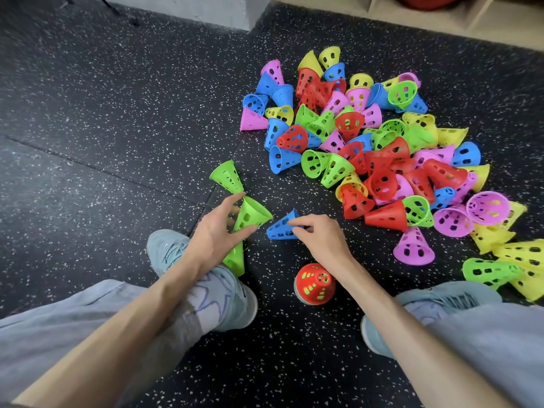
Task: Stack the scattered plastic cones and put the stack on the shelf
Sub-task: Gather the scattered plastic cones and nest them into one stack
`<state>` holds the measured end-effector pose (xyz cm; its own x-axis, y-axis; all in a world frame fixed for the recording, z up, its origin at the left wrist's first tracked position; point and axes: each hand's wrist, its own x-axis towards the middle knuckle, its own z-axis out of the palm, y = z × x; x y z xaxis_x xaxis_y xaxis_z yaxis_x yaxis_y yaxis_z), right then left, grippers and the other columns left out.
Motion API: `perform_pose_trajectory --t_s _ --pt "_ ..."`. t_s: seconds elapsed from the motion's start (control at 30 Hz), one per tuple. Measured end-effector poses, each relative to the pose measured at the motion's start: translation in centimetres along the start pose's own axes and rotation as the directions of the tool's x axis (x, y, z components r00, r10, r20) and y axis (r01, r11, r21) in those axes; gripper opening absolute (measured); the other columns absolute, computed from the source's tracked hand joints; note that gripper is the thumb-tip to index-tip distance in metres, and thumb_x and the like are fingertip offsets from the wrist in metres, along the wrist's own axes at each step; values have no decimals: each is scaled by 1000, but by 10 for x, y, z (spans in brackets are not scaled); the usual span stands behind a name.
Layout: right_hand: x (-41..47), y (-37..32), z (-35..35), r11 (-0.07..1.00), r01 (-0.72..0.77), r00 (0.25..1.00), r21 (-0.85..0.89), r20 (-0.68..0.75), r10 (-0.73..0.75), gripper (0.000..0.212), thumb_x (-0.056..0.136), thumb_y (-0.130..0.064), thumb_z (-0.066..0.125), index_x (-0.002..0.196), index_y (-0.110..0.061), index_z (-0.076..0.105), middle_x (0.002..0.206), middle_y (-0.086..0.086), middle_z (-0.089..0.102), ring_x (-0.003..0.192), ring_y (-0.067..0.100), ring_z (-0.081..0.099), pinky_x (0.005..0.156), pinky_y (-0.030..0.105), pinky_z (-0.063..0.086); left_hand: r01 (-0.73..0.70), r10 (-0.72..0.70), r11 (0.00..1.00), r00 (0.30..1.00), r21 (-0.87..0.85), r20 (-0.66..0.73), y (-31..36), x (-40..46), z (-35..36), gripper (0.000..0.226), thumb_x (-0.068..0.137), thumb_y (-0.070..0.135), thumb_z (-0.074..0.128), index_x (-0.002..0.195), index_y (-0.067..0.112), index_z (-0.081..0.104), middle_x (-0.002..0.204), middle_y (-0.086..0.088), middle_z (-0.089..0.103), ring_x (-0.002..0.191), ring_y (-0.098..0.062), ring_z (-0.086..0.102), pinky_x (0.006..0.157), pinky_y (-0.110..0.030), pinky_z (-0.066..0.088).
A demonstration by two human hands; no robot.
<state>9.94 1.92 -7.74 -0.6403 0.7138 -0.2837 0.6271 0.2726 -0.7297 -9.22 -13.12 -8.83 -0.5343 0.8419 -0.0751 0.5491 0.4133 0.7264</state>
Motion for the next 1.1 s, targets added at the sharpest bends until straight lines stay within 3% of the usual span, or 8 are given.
perform_pose_trajectory --t_s 0.13,0.27,0.37,0.53,0.7,0.93,1.1 --pt "-1 -2 -10 997 -11 983 78 -183 25 22 96 -15 63 104 -30 76 101 -17 73 90 2 67 84 34 58 -30 28 999 999 41 36 0 0 0 77 87 46 76 153 40 36 119 11 61 95 -5 63 90 -31 52" --pt "-2 -7 -24 969 31 954 243 -296 44 28 95 -11 62 107 -36 69 93 -17 71 85 1 67 79 32 58 -88 75 988 992 130 103 3 -1 2 77 87 53 73 152 44 33 123 13 60 94 -6 60 94 -32 51" --pt "-5 -13 -26 948 67 979 313 -206 -1 30 95 -11 65 118 -31 67 91 -13 74 83 -1 67 78 23 55 -144 117 969 983 202 138 7 -2 2 76 88 55 71 152 43 34 123 18 58 94 -7 61 92 -31 51" --pt "-18 -17 -15 934 79 997 349 -5 -82 28 90 -11 68 115 -24 71 87 -11 78 80 1 70 85 27 56 -181 152 960 978 214 146 7 -3 4 75 85 57 74 149 46 38 117 23 60 90 -4 62 89 -33 54" --pt "-25 -14 -1 932 55 990 358 104 -98 31 91 -8 66 117 -23 74 95 -10 79 87 1 72 84 20 55 -263 221 928 959 265 180 8 -7 6 63 85 62 68 142 45 47 120 19 64 91 -4 64 85 -37 57" --pt "-23 -15 -6 932 61 983 358 142 -119 32 92 -9 65 121 -22 72 99 -7 78 93 0 71 89 21 55 -278 231 924 953 263 198 11 -7 4 71 88 63 64 150 52 30 119 21 61 88 -7 64 81 -36 57" --pt "-23 -9 -9 936 57 980 348 158 -119 33 93 -10 65 122 -25 71 104 -7 77 99 4 71 97 31 55 -339 285 902 932 265 222 16 -7 6 63 94 57 62 150 54 32 104 15 56 83 -10 59 75 -40 57"
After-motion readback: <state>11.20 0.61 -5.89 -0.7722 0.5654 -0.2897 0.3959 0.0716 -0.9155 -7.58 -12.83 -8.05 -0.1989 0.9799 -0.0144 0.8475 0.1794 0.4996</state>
